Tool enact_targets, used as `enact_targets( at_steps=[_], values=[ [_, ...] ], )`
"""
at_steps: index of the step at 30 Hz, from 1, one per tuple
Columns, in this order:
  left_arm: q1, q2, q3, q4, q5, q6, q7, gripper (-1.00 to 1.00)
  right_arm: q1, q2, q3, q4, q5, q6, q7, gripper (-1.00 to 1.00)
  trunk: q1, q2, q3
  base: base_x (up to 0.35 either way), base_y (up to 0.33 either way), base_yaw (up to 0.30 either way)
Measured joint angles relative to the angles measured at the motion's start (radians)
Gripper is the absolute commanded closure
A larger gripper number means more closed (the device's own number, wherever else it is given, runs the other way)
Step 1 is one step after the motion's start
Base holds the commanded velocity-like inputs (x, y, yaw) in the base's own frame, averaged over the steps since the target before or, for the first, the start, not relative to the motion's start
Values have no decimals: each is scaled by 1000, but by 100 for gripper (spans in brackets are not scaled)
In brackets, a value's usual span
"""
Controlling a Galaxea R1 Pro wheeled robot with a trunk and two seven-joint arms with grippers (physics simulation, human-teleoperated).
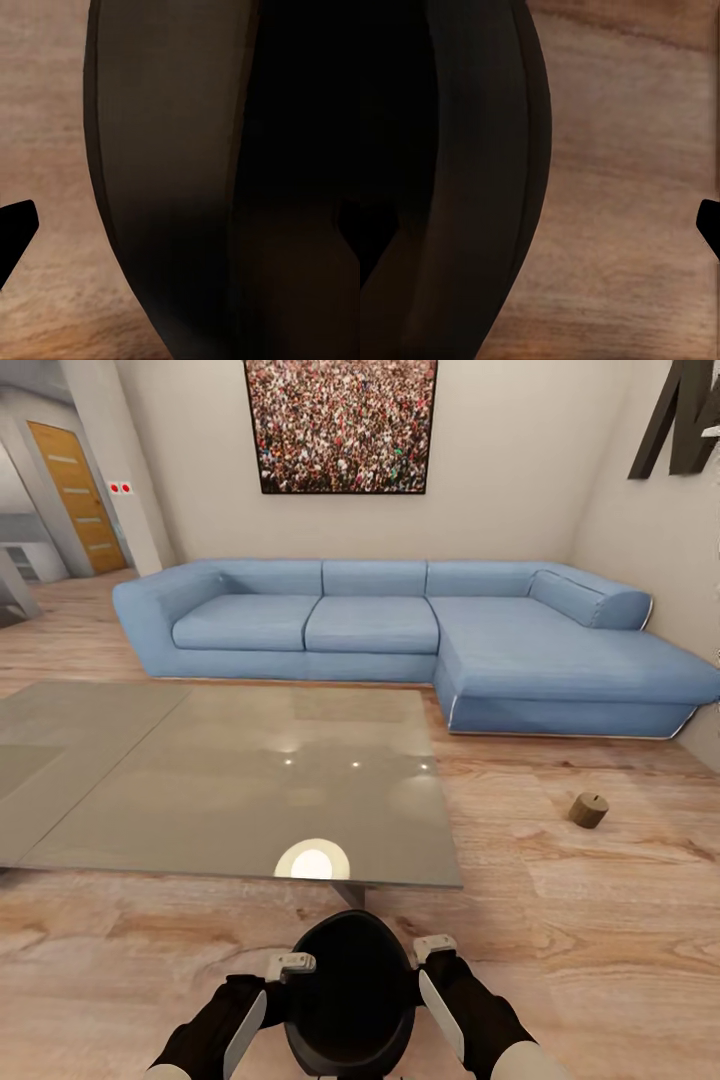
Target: Place each of the two pumpkins and all three candles from the living room inside a cabinet in the living room (use any cabinet), then make sure every cabinet is closed, and position the cauldron so it is next to a table in the living room.
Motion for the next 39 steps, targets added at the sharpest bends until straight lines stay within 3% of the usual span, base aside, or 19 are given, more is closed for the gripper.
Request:
enact_targets(
  at_steps=[28, 39],
  values=[
    [0, 2, 0, 0, 0, 3, -2, -100, 0, 0, -2, 0, 0, 0, 1, -100, -13, 7, 108, 0, 0, 0],
    [0, 2, 0, 0, 1, 3, -2, -100, 0, 0, -2, 0, 0, 0, 1, -100, -12, 7, 108, -13, 0, 0]
  ],
)
